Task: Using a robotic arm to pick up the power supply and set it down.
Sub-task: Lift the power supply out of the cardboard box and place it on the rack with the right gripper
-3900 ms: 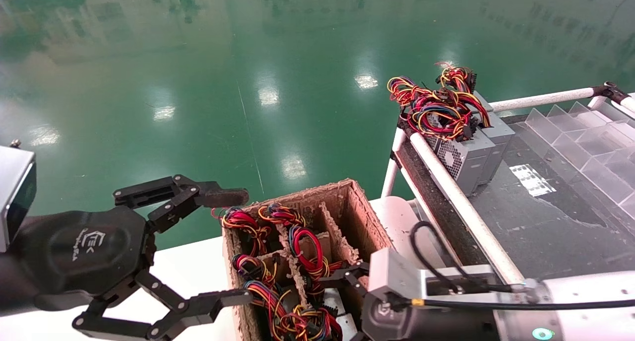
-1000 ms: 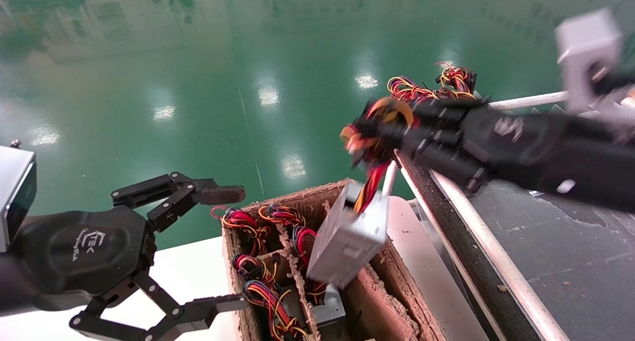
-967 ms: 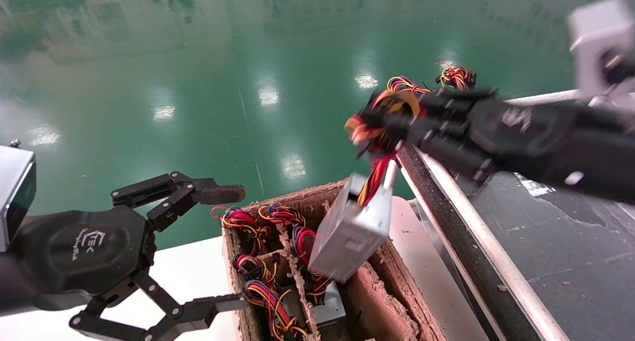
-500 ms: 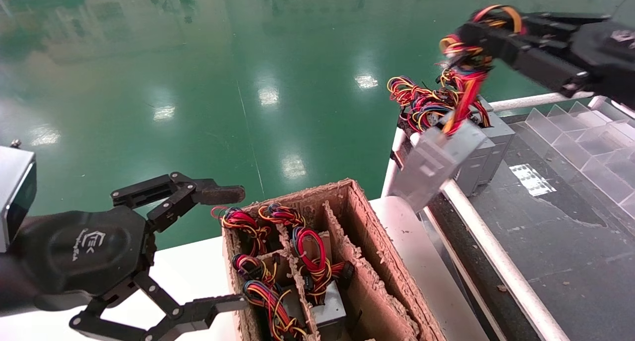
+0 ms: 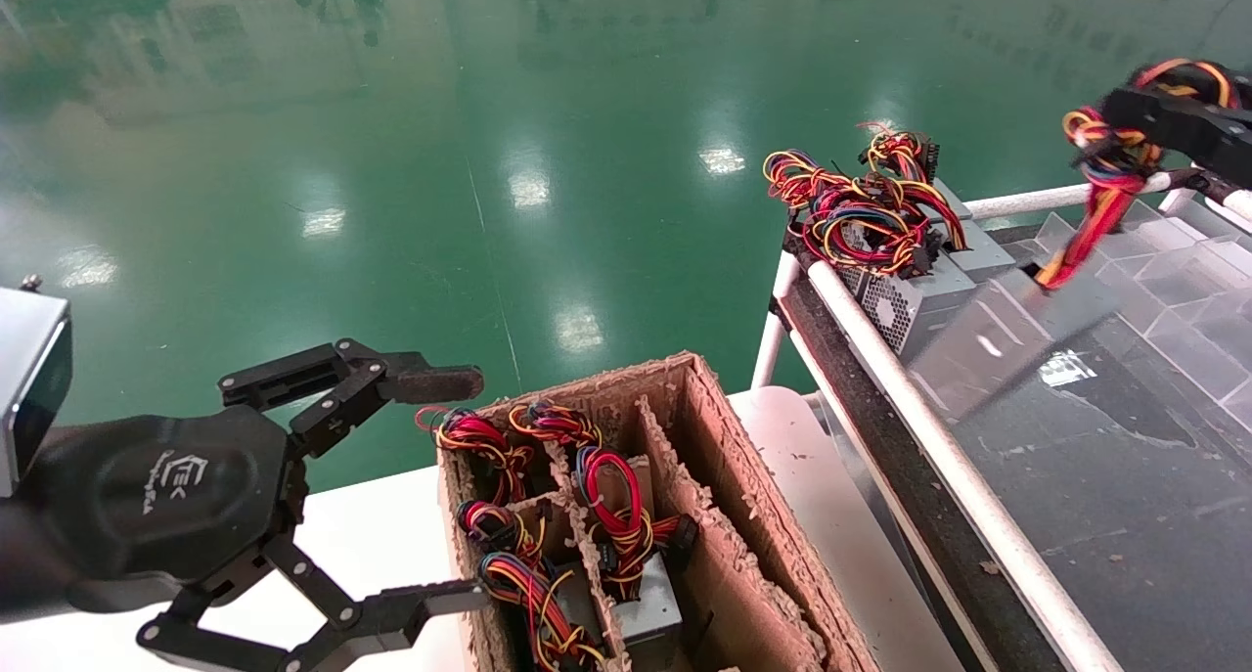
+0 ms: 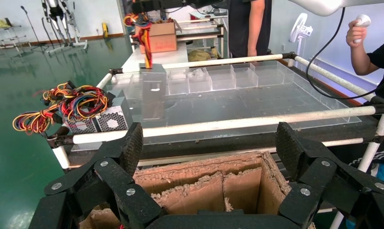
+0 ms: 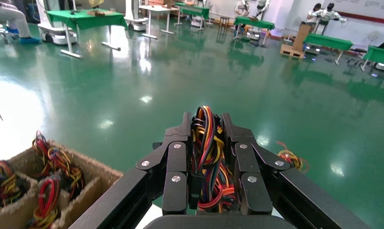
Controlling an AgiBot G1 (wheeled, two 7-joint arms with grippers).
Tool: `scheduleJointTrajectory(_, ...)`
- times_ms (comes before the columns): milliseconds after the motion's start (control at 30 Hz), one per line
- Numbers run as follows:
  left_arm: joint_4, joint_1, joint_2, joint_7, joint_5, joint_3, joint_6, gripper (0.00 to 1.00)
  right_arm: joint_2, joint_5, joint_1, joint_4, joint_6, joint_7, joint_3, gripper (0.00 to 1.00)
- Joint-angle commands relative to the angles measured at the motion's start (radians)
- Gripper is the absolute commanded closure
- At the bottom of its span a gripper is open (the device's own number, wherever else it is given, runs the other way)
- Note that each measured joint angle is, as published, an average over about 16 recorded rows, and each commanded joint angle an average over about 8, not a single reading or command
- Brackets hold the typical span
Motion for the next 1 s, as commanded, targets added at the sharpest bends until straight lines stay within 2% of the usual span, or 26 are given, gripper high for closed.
scheduleJointTrajectory(33, 0.0, 0.0, 0.0, 0.0, 0.0, 0.0, 0.0, 0.0, 0.016, -0.007, 0.009, -0.031, -0.021, -0.016, -0.001, 1.0)
scheduleJointTrajectory(400, 0.0, 0.0, 0.0, 0.0, 0.0, 0.001, 0.0, 0.0, 0.032, -0.091, 0.044, -0.174, -0.019, -0.156, -0.031, 1.0)
scheduleJointTrajectory(1000, 0.0, 0.0, -0.001, 0.001, -0.001, 0.001, -0.001, 0.0, -0.091, -0.244, 0.219, -0.375, 0.093, -0.312, -0.106, 1.0)
